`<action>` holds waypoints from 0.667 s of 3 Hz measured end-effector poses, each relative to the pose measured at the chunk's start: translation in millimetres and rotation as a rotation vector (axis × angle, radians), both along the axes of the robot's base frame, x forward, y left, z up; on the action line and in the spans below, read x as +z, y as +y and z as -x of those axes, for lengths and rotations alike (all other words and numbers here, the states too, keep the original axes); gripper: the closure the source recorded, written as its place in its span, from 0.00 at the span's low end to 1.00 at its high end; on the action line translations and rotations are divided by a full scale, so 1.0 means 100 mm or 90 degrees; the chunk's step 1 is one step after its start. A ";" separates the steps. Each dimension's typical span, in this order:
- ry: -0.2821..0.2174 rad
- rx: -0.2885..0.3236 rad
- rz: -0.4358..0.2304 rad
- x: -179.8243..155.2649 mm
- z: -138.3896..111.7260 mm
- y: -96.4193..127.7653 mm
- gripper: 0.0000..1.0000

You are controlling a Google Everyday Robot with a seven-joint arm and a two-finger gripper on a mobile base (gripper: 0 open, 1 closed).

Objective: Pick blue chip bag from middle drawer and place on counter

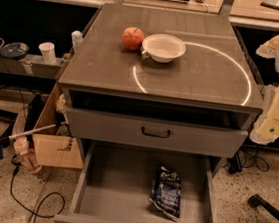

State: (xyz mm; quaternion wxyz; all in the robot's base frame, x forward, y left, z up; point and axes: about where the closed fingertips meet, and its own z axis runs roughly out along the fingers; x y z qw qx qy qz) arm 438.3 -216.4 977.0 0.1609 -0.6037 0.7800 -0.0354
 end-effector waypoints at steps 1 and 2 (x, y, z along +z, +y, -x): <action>0.000 0.000 0.000 0.00 0.00 0.00 0.00; -0.002 0.036 -0.030 -0.16 -0.06 0.03 0.00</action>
Offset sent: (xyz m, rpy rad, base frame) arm 0.0160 0.0062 -0.0496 0.1370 0.0116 0.1609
